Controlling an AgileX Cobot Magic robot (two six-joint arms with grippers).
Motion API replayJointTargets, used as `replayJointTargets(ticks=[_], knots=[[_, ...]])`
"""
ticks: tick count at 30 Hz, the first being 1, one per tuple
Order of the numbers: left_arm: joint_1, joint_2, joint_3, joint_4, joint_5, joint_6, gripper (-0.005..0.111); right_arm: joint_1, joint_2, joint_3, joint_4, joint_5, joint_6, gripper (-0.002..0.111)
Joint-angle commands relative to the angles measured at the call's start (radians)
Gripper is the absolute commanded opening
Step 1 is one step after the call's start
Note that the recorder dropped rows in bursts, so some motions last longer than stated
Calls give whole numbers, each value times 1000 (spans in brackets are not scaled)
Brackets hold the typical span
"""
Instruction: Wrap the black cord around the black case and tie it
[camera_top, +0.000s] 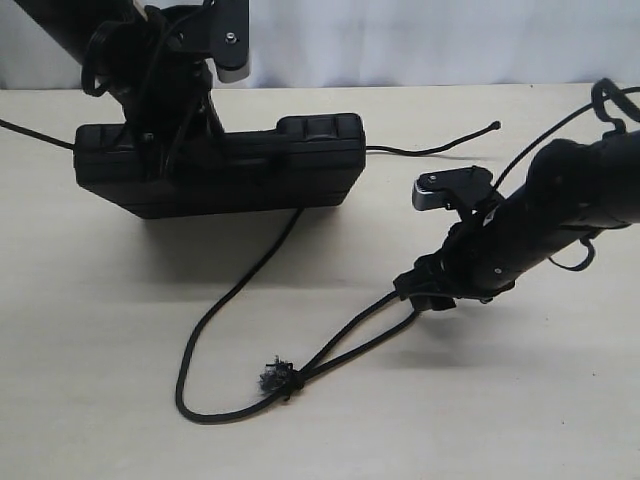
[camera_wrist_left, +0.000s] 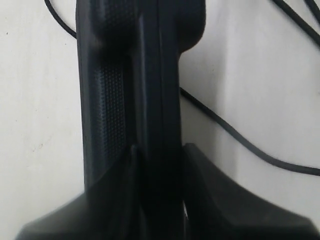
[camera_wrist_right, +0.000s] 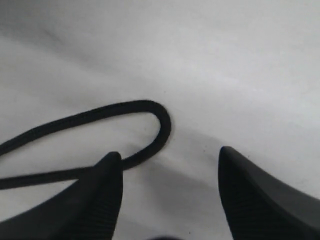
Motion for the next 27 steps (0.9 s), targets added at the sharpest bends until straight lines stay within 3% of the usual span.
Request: replayJointTargets(ticks=[1,8,15,23,27], knots=[[-4,-7,0,-41,-22,6,0,1,23,-6,22,-85,7,54],[-4,-7,0,-35,-53,6,0,14,74,-6,48,-146,4,54],[-4,-7,0,28,-127,-3,0,95,101,-6,47,-221,4,54],[-4,-22,0,50,-221,-3,0,91,101,-6,33,-227,4,54],[-4,-43,0,50,-235,-1,0,91,101,-6,33,-250,6,47]])
